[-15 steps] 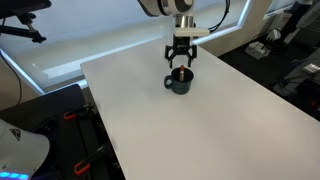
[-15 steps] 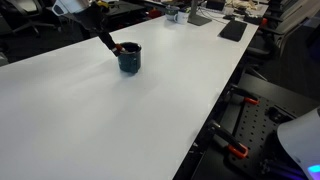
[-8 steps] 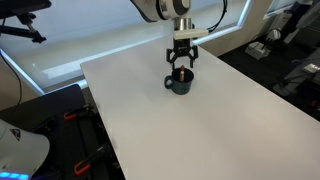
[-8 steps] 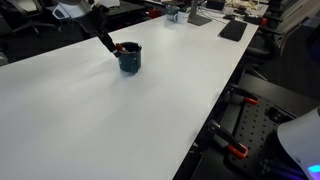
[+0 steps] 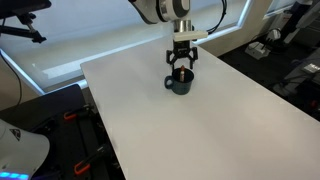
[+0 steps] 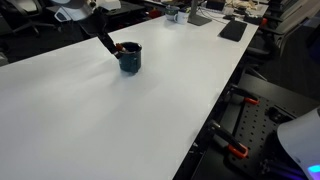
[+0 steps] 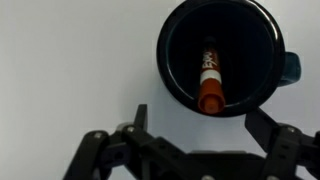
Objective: Remove the marker from the mug
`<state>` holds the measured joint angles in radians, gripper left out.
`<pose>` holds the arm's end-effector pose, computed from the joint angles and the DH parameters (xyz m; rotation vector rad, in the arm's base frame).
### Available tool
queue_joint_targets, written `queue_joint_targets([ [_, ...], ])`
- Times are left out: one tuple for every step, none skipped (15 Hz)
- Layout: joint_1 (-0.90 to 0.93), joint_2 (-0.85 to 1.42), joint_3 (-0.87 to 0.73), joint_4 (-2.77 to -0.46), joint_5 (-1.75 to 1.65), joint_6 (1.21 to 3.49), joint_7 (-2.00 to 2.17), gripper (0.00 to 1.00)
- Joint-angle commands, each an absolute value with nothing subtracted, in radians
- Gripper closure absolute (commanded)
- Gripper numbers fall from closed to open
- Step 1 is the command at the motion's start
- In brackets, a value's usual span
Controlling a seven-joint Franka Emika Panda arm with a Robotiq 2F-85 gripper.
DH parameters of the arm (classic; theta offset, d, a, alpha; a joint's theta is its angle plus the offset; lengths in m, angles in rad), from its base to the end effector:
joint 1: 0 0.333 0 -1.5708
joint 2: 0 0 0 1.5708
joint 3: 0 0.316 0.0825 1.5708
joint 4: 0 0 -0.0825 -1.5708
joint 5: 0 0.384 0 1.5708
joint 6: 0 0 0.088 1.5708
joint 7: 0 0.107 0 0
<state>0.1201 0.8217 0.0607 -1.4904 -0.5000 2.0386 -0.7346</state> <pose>0.6813 0.0913 0.1672 2.3333 1.5816 -0.5053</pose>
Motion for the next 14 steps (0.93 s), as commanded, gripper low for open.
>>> queue_joint_targets([
  [0.135,0.809,0.056,-1.498,-0.510,2.043,-0.723,0.00],
  [0.141,0.800,0.055,-1.508,-0.517,2.050,-0.717,0.00],
  [0.148,0.792,0.053,-1.519,-0.526,2.057,-0.710,0.00],
  [0.155,0.787,0.052,-1.527,-0.534,2.064,-0.705,0.00],
  [0.161,0.781,0.050,-1.535,-0.542,2.072,-0.699,0.00],
  [0.165,0.777,0.049,-1.539,-0.549,2.078,-0.695,0.00],
  [0.170,0.773,0.048,-1.543,-0.557,2.084,-0.684,0.00],
  [0.173,0.767,0.047,-1.550,-0.565,2.093,-0.675,0.00],
  [0.174,0.761,0.048,-1.558,-0.571,2.103,-0.665,0.00],
  [0.176,0.752,0.048,-1.569,-0.581,2.114,-0.656,0.00],
  [0.176,0.741,0.048,-1.583,-0.588,2.129,-0.647,0.00],
  [0.176,0.727,0.047,-1.600,-0.601,2.144,-0.632,0.00],
  [0.175,0.713,0.048,-1.617,-0.611,2.157,-0.622,0.00],
  [0.175,0.696,0.048,-1.638,-0.623,2.176,-0.606,0.00],
])
